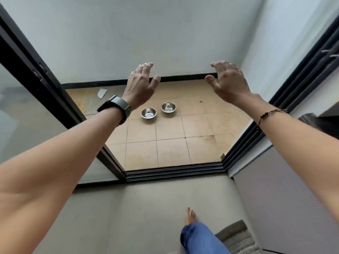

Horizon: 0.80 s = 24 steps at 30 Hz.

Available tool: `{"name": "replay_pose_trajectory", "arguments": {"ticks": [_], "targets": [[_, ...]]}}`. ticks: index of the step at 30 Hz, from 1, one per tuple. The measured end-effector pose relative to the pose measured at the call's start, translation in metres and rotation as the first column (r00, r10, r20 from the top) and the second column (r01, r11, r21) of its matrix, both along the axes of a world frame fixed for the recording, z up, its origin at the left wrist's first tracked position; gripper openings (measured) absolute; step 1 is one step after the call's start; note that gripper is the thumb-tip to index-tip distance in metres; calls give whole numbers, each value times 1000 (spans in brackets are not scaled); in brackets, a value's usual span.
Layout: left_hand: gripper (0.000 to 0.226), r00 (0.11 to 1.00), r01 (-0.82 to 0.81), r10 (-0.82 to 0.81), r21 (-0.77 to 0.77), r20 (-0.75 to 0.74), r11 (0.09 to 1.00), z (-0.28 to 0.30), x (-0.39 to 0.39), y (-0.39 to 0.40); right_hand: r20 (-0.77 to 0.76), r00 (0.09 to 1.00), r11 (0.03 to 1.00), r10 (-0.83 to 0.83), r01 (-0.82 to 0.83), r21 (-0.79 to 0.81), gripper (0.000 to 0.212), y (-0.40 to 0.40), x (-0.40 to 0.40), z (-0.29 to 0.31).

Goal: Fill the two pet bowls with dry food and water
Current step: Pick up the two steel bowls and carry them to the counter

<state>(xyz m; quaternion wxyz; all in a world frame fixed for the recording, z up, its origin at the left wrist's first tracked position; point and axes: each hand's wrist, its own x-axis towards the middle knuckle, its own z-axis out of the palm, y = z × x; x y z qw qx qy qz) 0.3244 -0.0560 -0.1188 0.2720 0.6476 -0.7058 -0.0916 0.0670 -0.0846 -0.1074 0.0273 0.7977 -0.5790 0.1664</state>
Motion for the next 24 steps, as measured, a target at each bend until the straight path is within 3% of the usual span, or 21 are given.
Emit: {"name": "replay_pose_trajectory", "arguments": {"ticks": [10,16,24], "targets": [[50,971,-219,229,134,-65,966,-69,51,-102,-9,992,973,129,-125,195,52,-154,49,-82],[49,940,-289,325,262,-105,921,-103,72,-162,23,994,931,111,-112,348,51,-223,74,-124],[43,890,-284,389,377,-237,881,-137,92,-269,99,994,912,-33,-10,411,49,-320,85,-152]]}}
